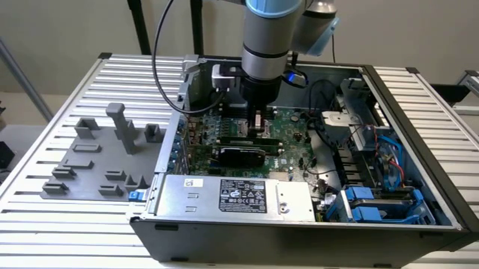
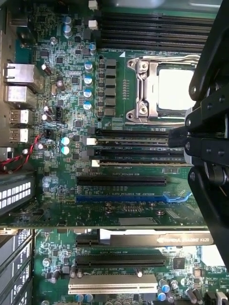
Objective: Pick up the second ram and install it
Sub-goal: 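Press down the second ram until it locks into place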
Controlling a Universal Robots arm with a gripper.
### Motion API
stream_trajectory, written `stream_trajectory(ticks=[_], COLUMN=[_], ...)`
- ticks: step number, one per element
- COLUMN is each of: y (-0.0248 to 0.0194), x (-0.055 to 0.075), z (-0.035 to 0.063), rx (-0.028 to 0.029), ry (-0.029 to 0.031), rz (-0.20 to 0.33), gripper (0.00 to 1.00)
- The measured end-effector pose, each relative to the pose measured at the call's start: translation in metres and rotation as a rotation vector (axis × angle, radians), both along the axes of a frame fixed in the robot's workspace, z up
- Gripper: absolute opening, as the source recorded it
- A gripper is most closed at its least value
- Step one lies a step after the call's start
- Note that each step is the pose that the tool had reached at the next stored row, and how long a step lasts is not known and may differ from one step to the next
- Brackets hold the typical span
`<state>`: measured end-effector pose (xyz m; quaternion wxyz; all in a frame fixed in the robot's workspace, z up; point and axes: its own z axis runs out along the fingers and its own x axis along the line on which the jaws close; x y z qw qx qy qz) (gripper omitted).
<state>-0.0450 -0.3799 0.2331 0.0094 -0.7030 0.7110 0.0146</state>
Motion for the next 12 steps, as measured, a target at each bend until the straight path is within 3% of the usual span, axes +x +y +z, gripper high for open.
stream_trajectory(ticks=[8, 12], y=[0.0001, 0.0004], x=[0.0, 0.0], z=[-0.0088, 0.0025], rx=[-0.0009, 0.0002], ry=[0.0005, 0.0012], rz=[-0.001, -0.002], gripper=[0.0, 0.0])
